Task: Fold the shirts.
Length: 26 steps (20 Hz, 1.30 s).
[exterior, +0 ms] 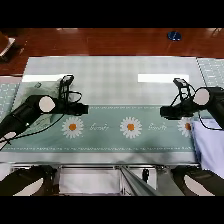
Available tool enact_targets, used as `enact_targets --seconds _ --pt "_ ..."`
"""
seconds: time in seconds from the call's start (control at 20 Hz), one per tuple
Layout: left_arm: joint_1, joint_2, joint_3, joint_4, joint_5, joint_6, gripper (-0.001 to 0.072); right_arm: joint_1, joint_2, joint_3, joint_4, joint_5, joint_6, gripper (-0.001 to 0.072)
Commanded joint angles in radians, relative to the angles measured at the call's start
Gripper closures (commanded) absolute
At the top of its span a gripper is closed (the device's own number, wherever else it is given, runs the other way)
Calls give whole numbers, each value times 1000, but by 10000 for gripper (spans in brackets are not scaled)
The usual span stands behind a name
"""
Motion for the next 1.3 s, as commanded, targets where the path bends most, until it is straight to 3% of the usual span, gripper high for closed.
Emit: enact_targets --seconds 0.0,0.8,1.0,1.05,1.1,1.15,1.25 --pt "1 -1 1 0 0 -1 680 1 0 0 1 0 0 692" --pt "1 -1 1 0 1 -1 680 1 0 0 1 -30 0 692" --pt "1 -1 -2 0 115 0 670 1 -1 0 -3 -26 -1 691" --pt "2 -1 -1 5 153 0 543 2 -1 0 -3 -26 0 635" --pt "3 0 6 13 187 0 220 2 -1 0 -3 -25 0 397" --pt "11 0 31 34 188 8 197 3 -1 0 -2 -17 -15 299" --pt "30 2 113 132 140 81 197 3 -1 0 -2 10 -16 298"
